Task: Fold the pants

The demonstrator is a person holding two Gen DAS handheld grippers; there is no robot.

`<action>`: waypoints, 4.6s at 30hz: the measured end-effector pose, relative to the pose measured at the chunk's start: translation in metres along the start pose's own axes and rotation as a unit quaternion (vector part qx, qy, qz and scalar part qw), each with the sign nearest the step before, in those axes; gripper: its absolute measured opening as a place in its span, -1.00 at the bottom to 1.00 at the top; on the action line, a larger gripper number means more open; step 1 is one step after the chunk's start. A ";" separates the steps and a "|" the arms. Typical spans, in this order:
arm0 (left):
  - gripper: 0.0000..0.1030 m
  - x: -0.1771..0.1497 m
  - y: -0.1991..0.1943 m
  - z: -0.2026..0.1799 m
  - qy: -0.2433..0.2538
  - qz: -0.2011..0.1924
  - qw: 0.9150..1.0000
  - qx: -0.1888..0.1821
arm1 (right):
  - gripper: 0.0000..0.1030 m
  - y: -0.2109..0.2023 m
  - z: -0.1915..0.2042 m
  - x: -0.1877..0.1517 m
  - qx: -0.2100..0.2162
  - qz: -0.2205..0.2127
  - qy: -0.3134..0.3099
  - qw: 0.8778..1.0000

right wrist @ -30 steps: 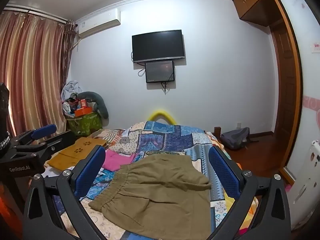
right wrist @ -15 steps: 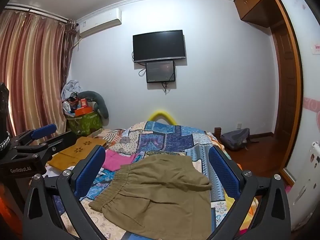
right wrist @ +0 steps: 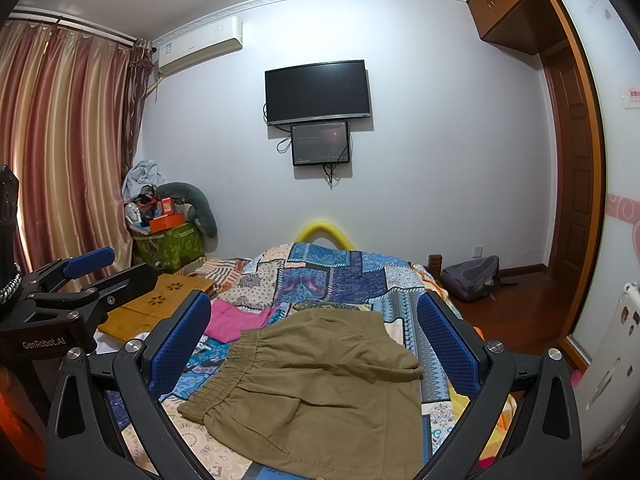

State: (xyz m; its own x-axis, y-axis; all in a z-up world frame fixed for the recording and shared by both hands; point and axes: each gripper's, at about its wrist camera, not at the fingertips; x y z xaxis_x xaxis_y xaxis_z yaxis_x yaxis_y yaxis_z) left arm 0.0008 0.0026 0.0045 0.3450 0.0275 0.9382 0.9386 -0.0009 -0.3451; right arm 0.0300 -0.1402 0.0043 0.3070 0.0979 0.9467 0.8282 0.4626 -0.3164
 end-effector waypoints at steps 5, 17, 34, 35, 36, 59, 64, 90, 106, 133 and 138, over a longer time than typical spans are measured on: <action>1.00 0.000 0.000 0.001 0.000 0.000 1.000 -0.001 | 0.99 0.000 0.000 0.000 0.000 0.001 0.000 1.000; 1.00 0.001 0.001 0.000 0.002 0.001 1.000 -0.002 | 0.99 0.000 0.000 0.000 -0.001 0.002 -0.002 1.000; 1.00 0.002 0.002 -0.001 0.003 -0.001 1.000 -0.004 | 0.99 -0.002 0.000 -0.001 -0.005 0.002 -0.004 1.000; 1.00 0.002 0.002 -0.001 0.003 -0.002 1.000 -0.004 | 0.99 -0.001 0.000 -0.001 -0.005 0.003 -0.003 1.000; 1.00 0.003 0.002 -0.001 0.003 -0.002 1.000 -0.003 | 0.99 -0.001 0.000 -0.001 -0.005 0.003 -0.003 1.000; 1.00 -0.001 0.019 -0.001 0.000 0.014 1.000 0.001 | 0.99 0.006 -0.005 -0.004 -0.010 0.012 0.000 1.000; 1.00 -0.009 0.056 0.011 -0.002 0.054 0.999 0.006 | 0.99 0.022 -0.015 -0.011 -0.022 0.033 0.004 0.999; 0.69 -0.119 0.312 0.131 -0.047 0.377 0.925 0.031 | 0.61 0.209 -0.154 -0.106 -0.064 0.270 0.045 0.960; 0.58 -0.143 0.343 0.140 -0.021 0.398 0.917 0.004 | -0.44 0.296 -0.159 -0.141 -0.006 0.361 0.001 0.933; 0.57 -0.118 0.368 0.161 -0.048 0.407 0.912 0.001 | 0.09 0.274 -0.154 -0.084 -0.014 0.322 0.038 0.946; 0.44 -0.133 0.377 0.157 -0.031 0.414 0.910 0.008 | -0.15 0.311 -0.149 -0.113 0.007 0.375 0.054 0.926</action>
State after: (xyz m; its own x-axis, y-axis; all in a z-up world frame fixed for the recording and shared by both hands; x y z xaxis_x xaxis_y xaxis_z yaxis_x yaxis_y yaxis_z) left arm 0.3071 0.1554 -0.2539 0.9323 0.0802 0.3527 0.3561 -0.0320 -0.9339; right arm 0.3233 -0.1388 -0.2100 0.8382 0.3083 0.4498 0.3575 0.3122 -0.8802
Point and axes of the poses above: each gripper's, at about its wrist camera, not at the fingertips, and y roughly the way its jaws point, z to its left, x to its top, and after that the axes turned 6 degrees about z, right-handed
